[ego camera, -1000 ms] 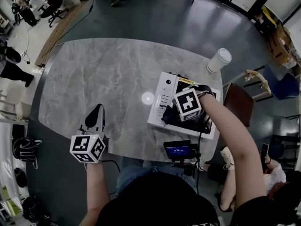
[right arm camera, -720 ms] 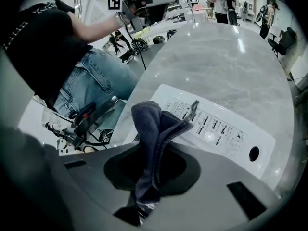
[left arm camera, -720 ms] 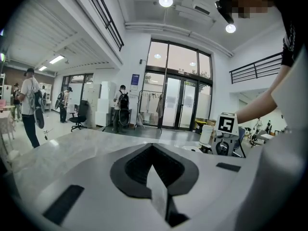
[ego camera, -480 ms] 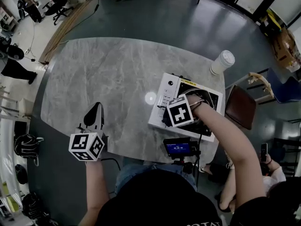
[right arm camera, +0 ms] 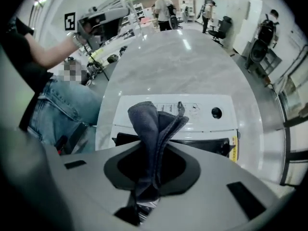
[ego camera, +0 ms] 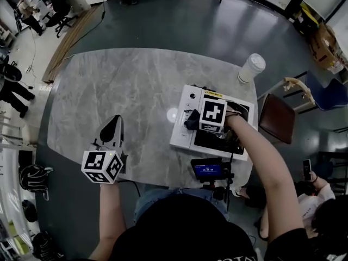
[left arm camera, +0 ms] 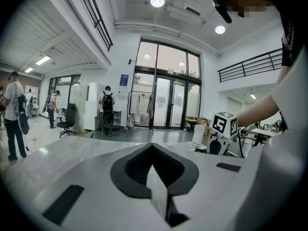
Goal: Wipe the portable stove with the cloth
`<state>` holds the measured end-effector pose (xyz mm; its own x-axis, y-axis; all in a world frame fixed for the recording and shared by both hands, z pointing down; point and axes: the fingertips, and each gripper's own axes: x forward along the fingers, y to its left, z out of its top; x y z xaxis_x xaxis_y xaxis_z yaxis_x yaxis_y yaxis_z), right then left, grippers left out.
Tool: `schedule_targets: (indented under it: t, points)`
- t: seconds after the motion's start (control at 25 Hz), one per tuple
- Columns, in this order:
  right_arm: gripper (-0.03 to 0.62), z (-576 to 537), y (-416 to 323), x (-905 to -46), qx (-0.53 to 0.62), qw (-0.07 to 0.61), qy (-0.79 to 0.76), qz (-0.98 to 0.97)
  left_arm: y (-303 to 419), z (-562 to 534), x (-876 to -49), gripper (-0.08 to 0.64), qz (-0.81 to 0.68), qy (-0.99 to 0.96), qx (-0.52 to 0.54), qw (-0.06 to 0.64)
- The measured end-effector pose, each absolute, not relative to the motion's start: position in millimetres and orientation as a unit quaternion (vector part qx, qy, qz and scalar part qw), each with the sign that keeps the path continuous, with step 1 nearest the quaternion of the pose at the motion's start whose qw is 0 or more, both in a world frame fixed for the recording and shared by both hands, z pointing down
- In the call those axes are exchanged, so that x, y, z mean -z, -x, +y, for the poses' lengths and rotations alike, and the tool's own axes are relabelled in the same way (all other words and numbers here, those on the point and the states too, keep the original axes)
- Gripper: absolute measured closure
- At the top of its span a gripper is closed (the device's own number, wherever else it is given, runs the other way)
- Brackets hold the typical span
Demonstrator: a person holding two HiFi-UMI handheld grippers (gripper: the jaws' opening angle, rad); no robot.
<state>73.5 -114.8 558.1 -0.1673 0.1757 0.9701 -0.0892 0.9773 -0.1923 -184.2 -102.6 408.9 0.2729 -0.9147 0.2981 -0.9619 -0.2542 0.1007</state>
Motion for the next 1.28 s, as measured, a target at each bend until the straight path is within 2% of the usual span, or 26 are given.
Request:
schedule_targets:
  t: [0.72, 0.84, 1.04, 1.28]
  points:
    - [0.518, -197, -105, -557, -0.245, 0.545, -0.28, -0.751, 181, -102, -407, 0.563, -0.585, -0.796, -0.096, 0.122]
    - [0.518, -197, -105, -555, -0.243, 0.533, -0.285, -0.759, 184, -99, -407, 0.563, -0.588, -0.794, -0.092, 0.125]
    - [0.518, -199, -103, -530, -0.249, 0.499, -0.204, -0.805, 185, -96, -408, 0.563, -0.592, -0.791, -0.087, 0.13]
    - [0.518, -245, -116, -483, -0.223, 0.47, -0.219, -0.825, 188, -89, -411, 0.563, -0.602, -0.782, -0.088, 0.135]
